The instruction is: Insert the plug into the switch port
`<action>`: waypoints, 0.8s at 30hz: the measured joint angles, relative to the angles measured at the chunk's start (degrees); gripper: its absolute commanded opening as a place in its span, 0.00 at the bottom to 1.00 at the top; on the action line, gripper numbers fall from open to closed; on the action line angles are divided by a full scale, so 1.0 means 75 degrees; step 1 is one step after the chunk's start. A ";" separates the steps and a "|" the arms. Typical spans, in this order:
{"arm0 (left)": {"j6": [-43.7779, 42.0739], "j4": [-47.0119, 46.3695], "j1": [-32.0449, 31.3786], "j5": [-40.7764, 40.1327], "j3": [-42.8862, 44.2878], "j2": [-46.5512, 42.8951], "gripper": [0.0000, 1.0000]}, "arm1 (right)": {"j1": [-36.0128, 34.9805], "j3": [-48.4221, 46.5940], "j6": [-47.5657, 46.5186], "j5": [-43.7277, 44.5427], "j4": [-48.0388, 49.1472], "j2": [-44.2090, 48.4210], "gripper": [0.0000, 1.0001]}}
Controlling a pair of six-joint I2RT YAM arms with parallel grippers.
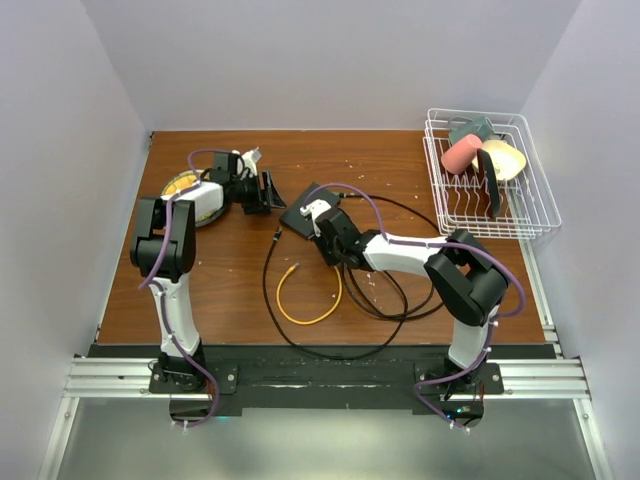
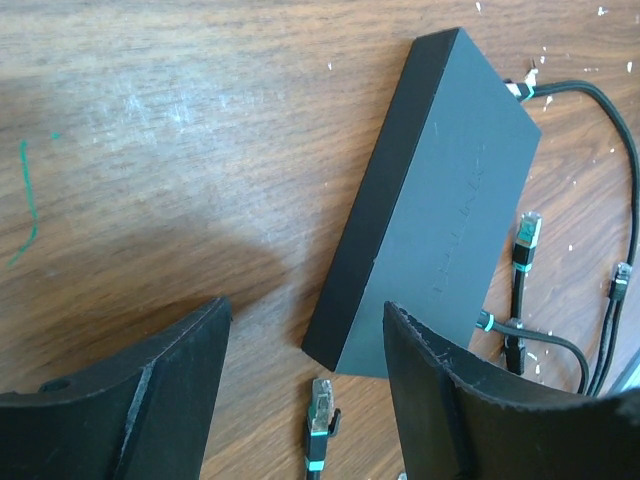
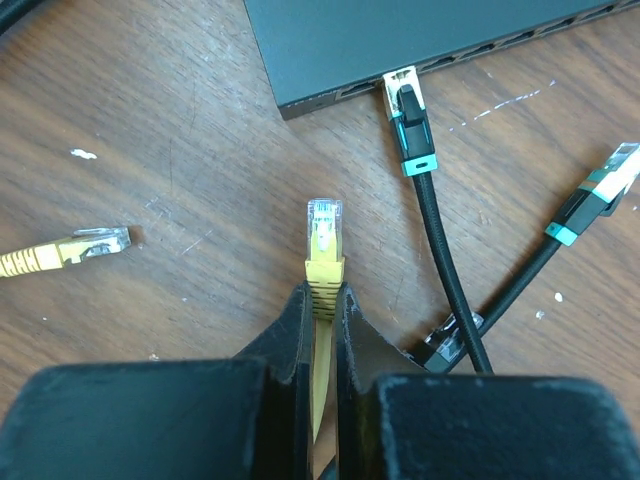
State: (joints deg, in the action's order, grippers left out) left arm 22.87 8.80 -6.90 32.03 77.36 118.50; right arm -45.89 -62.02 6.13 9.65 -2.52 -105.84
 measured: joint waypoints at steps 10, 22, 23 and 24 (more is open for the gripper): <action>-0.0020 0.0379 -0.0187 -0.0254 0.0901 0.0504 0.67 | 0.0009 -0.0353 -0.0114 0.0041 -0.0082 -0.0131 0.00; 0.0012 0.0189 -0.0402 -0.0297 0.1279 0.0799 0.66 | 0.0026 -0.1075 -0.0020 0.0388 -0.0268 -0.0752 0.00; 0.0015 0.0166 -0.0428 -0.0294 0.1329 0.0833 0.66 | 0.0026 -0.1081 -0.0015 0.0396 -0.0312 -0.0781 0.00; 0.0015 0.0143 -0.0458 -0.0294 0.1381 0.0874 0.66 | 0.0026 -0.1090 0.0000 0.0420 -0.0356 -0.0804 0.00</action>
State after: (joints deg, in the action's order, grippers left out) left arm 22.98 9.87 -10.33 29.82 87.72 125.05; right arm -45.69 -70.19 6.13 12.80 -5.19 -111.87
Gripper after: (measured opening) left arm 0.667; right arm 0.044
